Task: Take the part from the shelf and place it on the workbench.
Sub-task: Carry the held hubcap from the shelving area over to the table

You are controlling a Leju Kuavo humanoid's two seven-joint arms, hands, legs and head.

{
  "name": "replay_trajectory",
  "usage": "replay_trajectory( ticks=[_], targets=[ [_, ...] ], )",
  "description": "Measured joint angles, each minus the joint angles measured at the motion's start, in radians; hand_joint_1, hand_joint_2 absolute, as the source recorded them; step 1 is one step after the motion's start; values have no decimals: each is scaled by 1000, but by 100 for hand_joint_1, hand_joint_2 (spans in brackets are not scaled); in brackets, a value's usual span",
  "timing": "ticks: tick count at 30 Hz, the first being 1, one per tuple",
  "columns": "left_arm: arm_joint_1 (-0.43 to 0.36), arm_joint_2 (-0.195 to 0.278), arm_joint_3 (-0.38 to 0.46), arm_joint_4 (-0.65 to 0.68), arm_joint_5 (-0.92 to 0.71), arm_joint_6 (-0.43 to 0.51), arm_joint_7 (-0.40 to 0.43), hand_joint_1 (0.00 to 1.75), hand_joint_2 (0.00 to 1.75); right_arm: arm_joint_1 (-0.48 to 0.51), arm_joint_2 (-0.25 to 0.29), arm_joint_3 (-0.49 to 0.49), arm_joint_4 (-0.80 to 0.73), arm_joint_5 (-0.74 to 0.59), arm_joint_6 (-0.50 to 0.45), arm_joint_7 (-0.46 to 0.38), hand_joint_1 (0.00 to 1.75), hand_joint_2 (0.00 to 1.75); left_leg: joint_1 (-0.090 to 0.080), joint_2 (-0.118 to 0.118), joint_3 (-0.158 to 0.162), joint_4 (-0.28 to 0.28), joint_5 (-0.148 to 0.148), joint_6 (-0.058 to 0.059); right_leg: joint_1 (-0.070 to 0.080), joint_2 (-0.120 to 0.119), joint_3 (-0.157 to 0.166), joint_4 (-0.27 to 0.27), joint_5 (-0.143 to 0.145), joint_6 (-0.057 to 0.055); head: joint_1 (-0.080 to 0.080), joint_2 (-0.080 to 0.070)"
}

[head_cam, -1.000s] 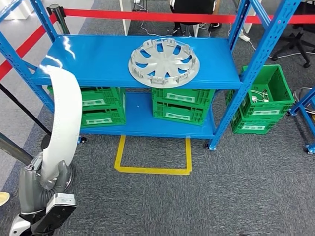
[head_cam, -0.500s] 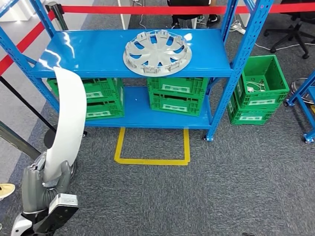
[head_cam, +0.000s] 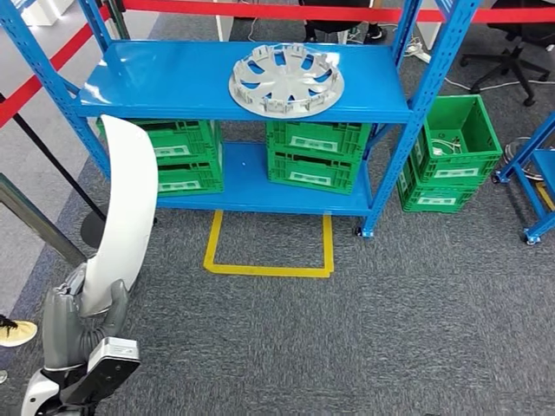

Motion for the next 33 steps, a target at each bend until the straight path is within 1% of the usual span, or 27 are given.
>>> replay_trajectory(
  ticks=[1,2,3,5,6,7,9,10,11,12,13,14,15,17,18,20,21,22,23,25,26,27,28,29,30,32,33],
  targets=[
    [0,1,0,1,0,0,-1,175,175,-3,1,-1,0,1,0,0,0,0,-1,-1,-12,8,8,-5,0,2,42,-63,-4,-4,-1,0],
    [-1,1,-1,2,0,0,-1,175,175,-5,1,-1,0,2,0,-1,0,0,-2,-2,-20,15,16,-9,1,4,66,-109,-16,-9,-1,0],
    [-2,2,-2,2,0,0,-3,175,175,-6,2,-1,0,3,0,-1,0,0,-3,-2,-25,19,24,-11,2,6,73,-127,-25,-16,-2,0],
    [-3,2,-5,3,0,0,-5,175,175,-6,2,-3,-1,4,0,-2,0,0,-2,-3,-30,23,29,-18,2,5,52,-121,-18,-33,-4,0],
    [-3,3,-6,4,0,0,-5,175,175,-6,2,-5,-1,5,-1,-1,0,0,0,-3,-35,35,7,-23,2,4,43,-117,-10,-43,-6,0],
    [-3,4,-7,4,1,0,-5,175,175,-6,2,-6,-1,5,-1,-1,0,0,1,-4,-43,62,-35,-29,1,2,31,-116,0,-52,-7,0],
    [-4,5,-8,6,1,-2,-5,175,175,-7,2,-8,-2,6,-1,0,0,0,4,-4,-64,170,-150,-39,1,0,5,-115,26,-63,-10,0],
    [-4,6,-9,7,2,-3,-6,175,175,-7,2,-9,-3,7,-1,0,0,0,5,-4,-73,236,-190,-41,2,-1,-11,-114,41,-65,-10,0],
    [-5,8,-11,8,2,-3,-6,175,175,-7,2,-9,-3,7,-1,2,0,0,6,-4,-76,289,-202,-41,3,-2,-28,-112,55,-65,-10,0],
    [-5,9,-12,10,3,-3,-6,175,175,-7,2,-9,-3,8,-2,3,0,0,6,-4,-66,316,-189,-40,4,-2,-47,-110,70,-65,-10,0],
    [-5,10,-13,11,4,-3,-6,175,175,-7,2,-10,-3,8,-3,4,0,0,6,-4,-41,311,-160,-36,6,-3,-66,-108,83,-64,-10,0],
    [-5,10,-14,11,5,-3,-6,175,175,-7,2,-10,-3,9,-4,4,0,0,5,-5,0,268,-131,-32,7,-3,-83,-107,95,-63,-10,0],
    [-6,10,-14,12,5,-3,-6,175,175,-7,2,-10,-3,9,-5,4,0,0,4,-5,57,199,-119,-25,8,-2,-95,-106,106,-60,-10,0],
    [-9,11,-15,12,5,-3,-7,175,175,-8,3,-11,-3,9,-5,4,0,0,-1,-7,162,46,-136,-15,9,-1,-111,-108,130,-53,-9,0],
    [-10,11,-16,12,5,-3,-7,175,175,-8,3,-11,-3,9,-5,4,0,0,-5,-7,187,-1,-147,-12,7,-1,-116,-112,143,-48,-10,0],
    [-12,12,-16,12,6,-3,-8,175,175,-5,3,-13,-3,9,-5,5,0,0,-10,-5,180,-28,-134,-5,2,-1,-126,-122,165,-36,-10,0],
    [-12,12,-16,13,6,-3,-8,175,175,-3,4,-14,-3,9,-5,5,0,0,-11,-4,167,-31,-120,2,0,0,-133,-119,156,-30,-10,0],
    [-11,12,-16,13,7,-3,-8,175,175,-1,4,-15,-3,9,-5,5,0,0,-10,-2,154,-33,-105,9,0,0,-144,-100,123,-25,-7,0],
    [-11,12,-16,13,8,-3,-8,175,175,1,4,-16,-3,9,-5,6,0,0,-8,-1,140,-35,-91,15,-1,0,-157,-60,71,-21,-5,0],
    [-11,12,-16,14,8,-3,-8,175,175,2,4,-16,-3,9,-5,6,0,0,-10,0,108,-34,-63,21,0,0,-183,67,-31,-15,-2,0],
    [-11,12,-16,16,8,-4,-8,175,175,1,5,-16,-3,9,-5,6,0,0,-12,0,91,-32,-49,21,0,0,-186,128,-48,-13,-2,0],
    [-11,12,-16,17,8,-5,-8,175,175,0,5,-16,-3,9,-6,6,0,0,-12,1,71,-30,-34,20,0,0,-179,166,-35,-12,-2,0],
    [-11,12,-16,19,9,-5,-8,175,175,-1,5,-16,-3,9,-6,5,0,0,-12,1,50,-26,-21,18,0,0,-157,173,-4,-11,-2,0],
    [-11,13,-16,20,10,-7,-9,175,175,-1,5,-16,-3,9,-6,4,0,0,-11,1,29,-21,-8,15,0,0,-117,145,30,-10,-2,0],
    [-12,13,-16,21,13,-8,-9,175,175,-3,5,-17,-3,9,-7,3,0,0,-11,0,9,-12,4,11,-1,0,-61,84,41,-9,-2,0],
    [-13,15,-17,22,19,-11,-12,175,175,-8,5,-18,-3,9,-8,1,0,0,-12,-1,-17,5,22,1,1,2,50,-69,4,-13,-3,0],
    [-15,16,-18,23,22,-12,-13,175,175,-10,5,-20,-3,9,-10,0,0,0,-12,-1,-22,11,31,-3,3,4,79,-117,-21,-19,-3,0]
  ],
)
